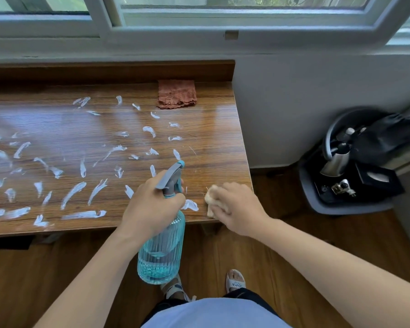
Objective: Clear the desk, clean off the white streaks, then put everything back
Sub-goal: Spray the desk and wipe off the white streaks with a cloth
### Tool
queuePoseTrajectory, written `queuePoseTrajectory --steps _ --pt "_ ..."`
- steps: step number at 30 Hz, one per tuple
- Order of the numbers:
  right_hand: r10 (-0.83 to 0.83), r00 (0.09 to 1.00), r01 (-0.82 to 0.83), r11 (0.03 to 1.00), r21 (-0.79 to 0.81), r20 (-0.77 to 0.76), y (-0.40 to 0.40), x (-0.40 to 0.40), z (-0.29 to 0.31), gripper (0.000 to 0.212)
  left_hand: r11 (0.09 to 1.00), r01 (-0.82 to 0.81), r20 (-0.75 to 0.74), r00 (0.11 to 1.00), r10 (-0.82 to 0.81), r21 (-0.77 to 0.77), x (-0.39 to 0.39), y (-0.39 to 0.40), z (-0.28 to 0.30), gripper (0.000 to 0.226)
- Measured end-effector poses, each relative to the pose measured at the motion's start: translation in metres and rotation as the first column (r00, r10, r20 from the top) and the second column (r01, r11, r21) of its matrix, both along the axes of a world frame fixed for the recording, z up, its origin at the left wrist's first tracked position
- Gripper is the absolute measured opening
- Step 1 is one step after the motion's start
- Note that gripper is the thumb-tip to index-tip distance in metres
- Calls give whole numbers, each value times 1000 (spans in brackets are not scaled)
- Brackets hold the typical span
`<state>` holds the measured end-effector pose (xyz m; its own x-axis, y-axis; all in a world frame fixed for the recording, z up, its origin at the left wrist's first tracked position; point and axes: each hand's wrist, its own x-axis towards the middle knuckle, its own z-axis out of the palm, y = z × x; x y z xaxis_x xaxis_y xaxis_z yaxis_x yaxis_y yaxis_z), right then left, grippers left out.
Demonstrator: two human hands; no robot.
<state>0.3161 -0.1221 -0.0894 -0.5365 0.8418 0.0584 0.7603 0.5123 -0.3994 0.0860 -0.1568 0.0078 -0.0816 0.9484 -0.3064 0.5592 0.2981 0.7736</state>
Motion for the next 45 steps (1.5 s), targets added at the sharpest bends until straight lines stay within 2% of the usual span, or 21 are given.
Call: queuePoseTrajectory --steps 2,3,5,7,9,10,12,14,16,18,20,22,24,26,28,29,32,34,36,40,45 --pt "95 995 -94 995 -32 9 -4 12 4 14 1000 6 -10 1000 -6 8 2 -1 -1 12" --pt "76 997 -76 997 -29 0 5 13 6 14 1000 9 -15 1000 -9 8 2 -2 -1 11" --pt "-117 992 117 993 -9 -38 37 6 8 19 1000 17 -9 1000 -17 2 2 -3 0 12" --pt "-346 938 346 938 8 -21 69 -3 10 22 1000 19 11 1000 -20 1 2 -4 0 12" --pt "-428 904 428 903 36 -11 71 -12 9 20 1000 24 27 999 -24 -2 3 -6 2 14" --pt "-385 923 385 922 31 -25 60 -15 9 17 1000 23 35 999 -23 -2 3 -6 2 15" --pt "-164 986 165 986 6 -35 24 -12 8 14 1000 23 39 999 -23 0 4 -6 2 14" --pt "37 999 -37 998 -49 -7 0 4 12 14 1000 28 42 999 -27 -7 6 -6 1 13" --pt "50 999 -51 997 -53 -8 12 19 14 16 999 40 30 999 -40 -17 8 -7 1 17" --pt "-130 991 130 991 -10 -21 39 20 14 19 998 57 0 998 -57 -28 8 -10 -1 23" --pt "-355 935 355 935 21 -20 66 11 12 22 997 65 -6 998 -66 -39 7 -17 -4 16" --pt "-457 889 452 887 93 36 74 -8 6 21 997 70 -31 997 -72 -40 8 -24 -9 9" --pt "-362 931 356 928 107 46 61 -23 1 23 996 78 -71 994 -80 -31 8 -33 -15 16" --pt "-115 993 114 992 47 18 45 -19 0 28 992 117 -116 986 -121 -43 11 -41 -21 19" --pt "58 998 -58 997 -48 -10 49 -4 5 32 983 167 -171 969 -178 -79 15 -49 -28 19" --pt "79 997 -80 993 -83 -16 57 2 8 33 979 180 -184 963 -195 -97 17 -53 -32 19" --pt "-51 999 52 994 -92 10 89 8 15 28 974 193 -216 952 -215 -121 25 -63 -42 15" --pt "-162 987 162 983 -84 7 103 5 18 33 980 159 -231 956 -183 -118 31 -69 -48 12" --pt "-205 979 206 975 -86 17 105 1 18 38 984 134 -255 954 -160 -116 35 -73 -51 15" --pt "-145 989 144 985 -90 -2 90 2 17 37 988 105 -239 962 -129 -111 34 -77 -49 13" --pt "-45 999 44 999 20 23 61 8 13 22 992 57 -186 980 -77 -110 23 -80 -42 18"
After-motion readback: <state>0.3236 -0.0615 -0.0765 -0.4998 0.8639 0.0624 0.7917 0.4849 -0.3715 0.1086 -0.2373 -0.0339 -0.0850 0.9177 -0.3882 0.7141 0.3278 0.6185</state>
